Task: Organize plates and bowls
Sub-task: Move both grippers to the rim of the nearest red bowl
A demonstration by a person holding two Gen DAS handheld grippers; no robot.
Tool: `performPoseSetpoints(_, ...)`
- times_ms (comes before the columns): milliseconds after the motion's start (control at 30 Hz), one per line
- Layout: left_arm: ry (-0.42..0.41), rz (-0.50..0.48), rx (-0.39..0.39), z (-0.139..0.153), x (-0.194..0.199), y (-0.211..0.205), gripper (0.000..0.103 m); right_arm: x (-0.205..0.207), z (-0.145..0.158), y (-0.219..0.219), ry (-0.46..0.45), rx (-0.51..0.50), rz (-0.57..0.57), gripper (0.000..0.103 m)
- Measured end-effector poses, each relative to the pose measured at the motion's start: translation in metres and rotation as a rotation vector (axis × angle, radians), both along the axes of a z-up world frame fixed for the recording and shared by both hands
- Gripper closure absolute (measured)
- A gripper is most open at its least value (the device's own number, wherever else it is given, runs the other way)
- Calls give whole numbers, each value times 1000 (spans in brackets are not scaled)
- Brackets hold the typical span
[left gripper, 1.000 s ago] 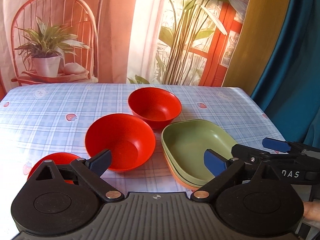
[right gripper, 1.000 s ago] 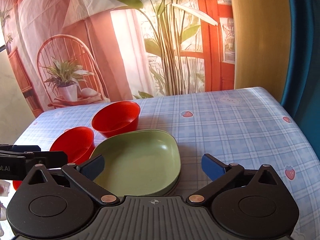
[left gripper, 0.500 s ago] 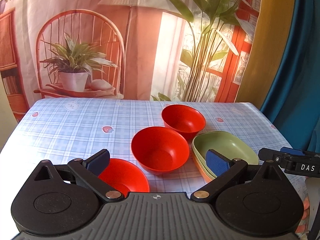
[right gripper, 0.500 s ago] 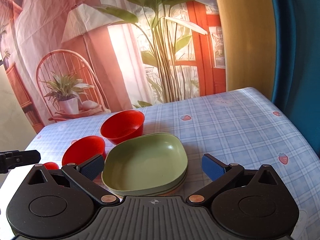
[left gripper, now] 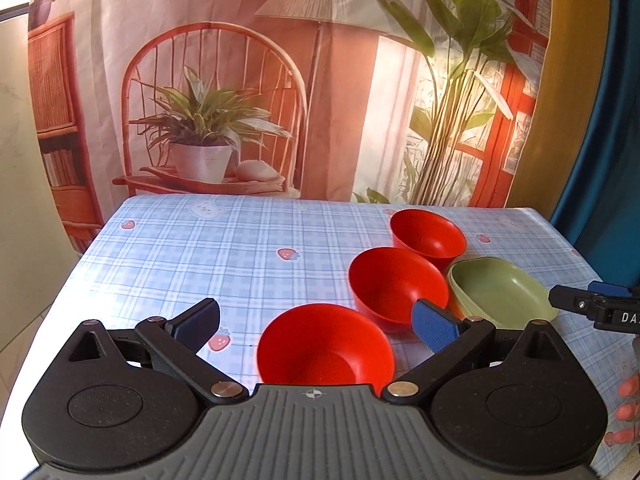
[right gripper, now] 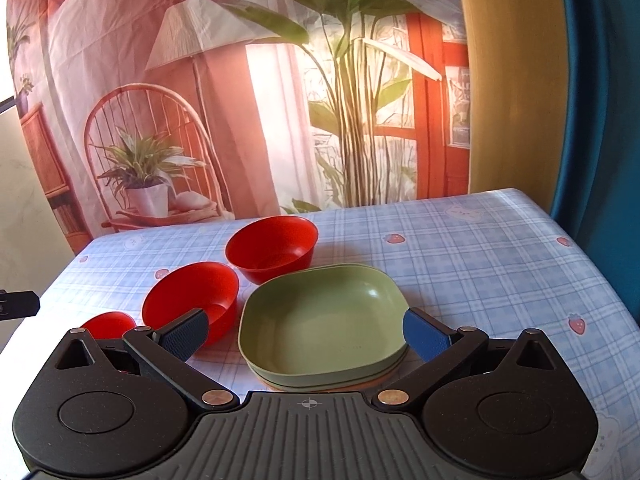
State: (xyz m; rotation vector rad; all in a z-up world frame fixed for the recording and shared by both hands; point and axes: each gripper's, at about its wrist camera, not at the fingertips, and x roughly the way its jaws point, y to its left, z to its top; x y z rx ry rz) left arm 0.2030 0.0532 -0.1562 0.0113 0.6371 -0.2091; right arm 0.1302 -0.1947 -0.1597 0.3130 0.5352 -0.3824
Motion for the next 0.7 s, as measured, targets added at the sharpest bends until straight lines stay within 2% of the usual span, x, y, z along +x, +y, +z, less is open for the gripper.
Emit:
performPoseSetpoints(133,8,14,32,-6,-2,12,0,5,1,10,-13,6,35,0)
performPoseSetpoints(400,24,18,15,-7,6,27,0,31,-1,22,67,14,128,0)
performPoseSetpoints(700,23,-50,7,2,46,0,0,61,11,-7,81,-33,161,0)
